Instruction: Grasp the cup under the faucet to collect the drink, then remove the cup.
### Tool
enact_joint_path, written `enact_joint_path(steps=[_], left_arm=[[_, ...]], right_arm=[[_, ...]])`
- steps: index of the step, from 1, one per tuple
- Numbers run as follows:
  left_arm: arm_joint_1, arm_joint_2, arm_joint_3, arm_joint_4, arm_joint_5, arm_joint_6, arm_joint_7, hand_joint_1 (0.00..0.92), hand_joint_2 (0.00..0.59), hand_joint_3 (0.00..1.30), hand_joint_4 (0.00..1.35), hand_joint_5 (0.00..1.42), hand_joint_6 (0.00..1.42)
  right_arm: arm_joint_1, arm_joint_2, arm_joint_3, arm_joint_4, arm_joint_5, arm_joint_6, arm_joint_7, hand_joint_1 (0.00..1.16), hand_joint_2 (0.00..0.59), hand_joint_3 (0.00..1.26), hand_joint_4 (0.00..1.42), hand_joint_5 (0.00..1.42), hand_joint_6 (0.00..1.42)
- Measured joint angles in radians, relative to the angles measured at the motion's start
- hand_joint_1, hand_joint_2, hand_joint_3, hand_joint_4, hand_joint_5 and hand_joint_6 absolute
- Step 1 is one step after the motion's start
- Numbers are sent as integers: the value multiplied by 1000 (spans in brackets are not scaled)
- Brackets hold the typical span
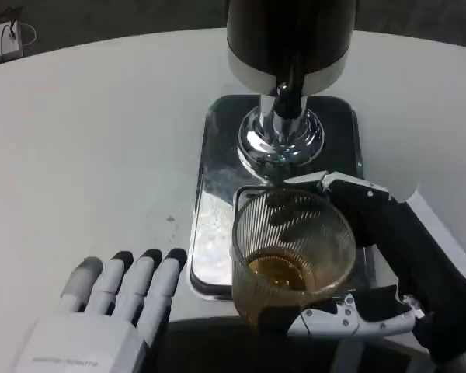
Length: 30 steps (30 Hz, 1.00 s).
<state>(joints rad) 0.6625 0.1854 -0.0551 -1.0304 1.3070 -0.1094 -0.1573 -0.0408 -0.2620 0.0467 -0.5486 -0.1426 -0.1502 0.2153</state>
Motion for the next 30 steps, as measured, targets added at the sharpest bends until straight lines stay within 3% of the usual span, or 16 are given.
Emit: enact_joint_path(steps=[3, 11, 22, 30], left_arm=[[2, -50, -8, 0, 34, -56, -1, 0, 28, 0, 0, 0, 0], [-53, -132, -40, 0, 85, -143, -35, 0, 23, 0, 0, 0, 0], [-86, -164, -31, 0, 103, -189, -44, 0, 19, 0, 0, 0, 0], [-88, -179, -43, 0, 113, -196, -50, 0, 17, 0, 0, 0, 0]], right_arm=[[32, -21, -19, -38, 19, -11, 17, 1162, 90, 875, 1043, 1216, 1424], [69, -54, -61, -63, 43, -31, 46, 1162, 90, 875, 1043, 1216, 1424], [80, -85, -99, -82, 49, -66, 58, 1162, 91, 870, 1031, 1215, 1424], [80, -91, -100, -84, 49, -66, 62, 1162, 91, 870, 1031, 1215, 1424]])
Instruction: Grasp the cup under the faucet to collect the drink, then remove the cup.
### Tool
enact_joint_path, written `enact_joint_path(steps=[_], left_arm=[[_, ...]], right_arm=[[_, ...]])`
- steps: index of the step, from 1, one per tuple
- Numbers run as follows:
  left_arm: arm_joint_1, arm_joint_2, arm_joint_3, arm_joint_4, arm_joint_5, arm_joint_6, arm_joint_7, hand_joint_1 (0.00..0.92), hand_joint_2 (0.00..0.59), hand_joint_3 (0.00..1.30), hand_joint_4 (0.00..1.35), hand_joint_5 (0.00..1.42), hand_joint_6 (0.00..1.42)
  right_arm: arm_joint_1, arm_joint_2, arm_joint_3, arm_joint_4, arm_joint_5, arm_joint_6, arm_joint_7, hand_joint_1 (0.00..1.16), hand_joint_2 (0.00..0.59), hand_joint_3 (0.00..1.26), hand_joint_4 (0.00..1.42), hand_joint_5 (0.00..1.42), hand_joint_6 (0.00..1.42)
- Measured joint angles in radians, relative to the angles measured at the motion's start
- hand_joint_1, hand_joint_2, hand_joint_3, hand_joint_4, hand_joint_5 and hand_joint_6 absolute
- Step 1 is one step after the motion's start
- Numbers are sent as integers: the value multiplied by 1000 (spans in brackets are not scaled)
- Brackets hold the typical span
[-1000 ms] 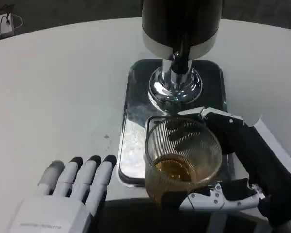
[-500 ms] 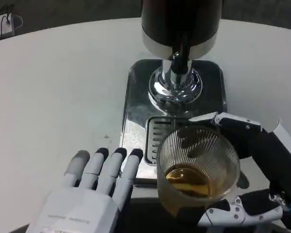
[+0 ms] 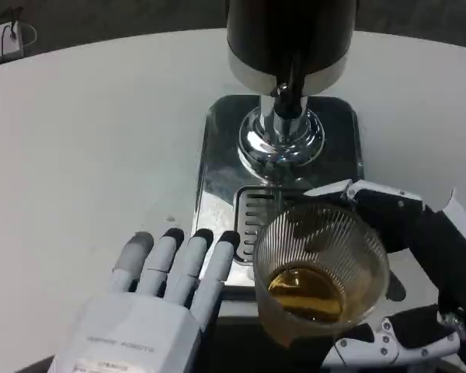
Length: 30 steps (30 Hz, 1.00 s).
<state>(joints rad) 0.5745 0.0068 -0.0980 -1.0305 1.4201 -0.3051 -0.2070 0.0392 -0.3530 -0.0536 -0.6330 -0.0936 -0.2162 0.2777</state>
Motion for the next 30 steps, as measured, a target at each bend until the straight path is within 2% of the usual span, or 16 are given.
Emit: enact_joint_path(steps=[30], left_arm=[[-13, -14, -11, 0, 0, 17, -24, 0, 14, 0, 0, 0, 0]], right_arm=[[0, 2, -1, -3, 0, 0, 1, 1162, 91, 869, 1026, 1202, 1424]])
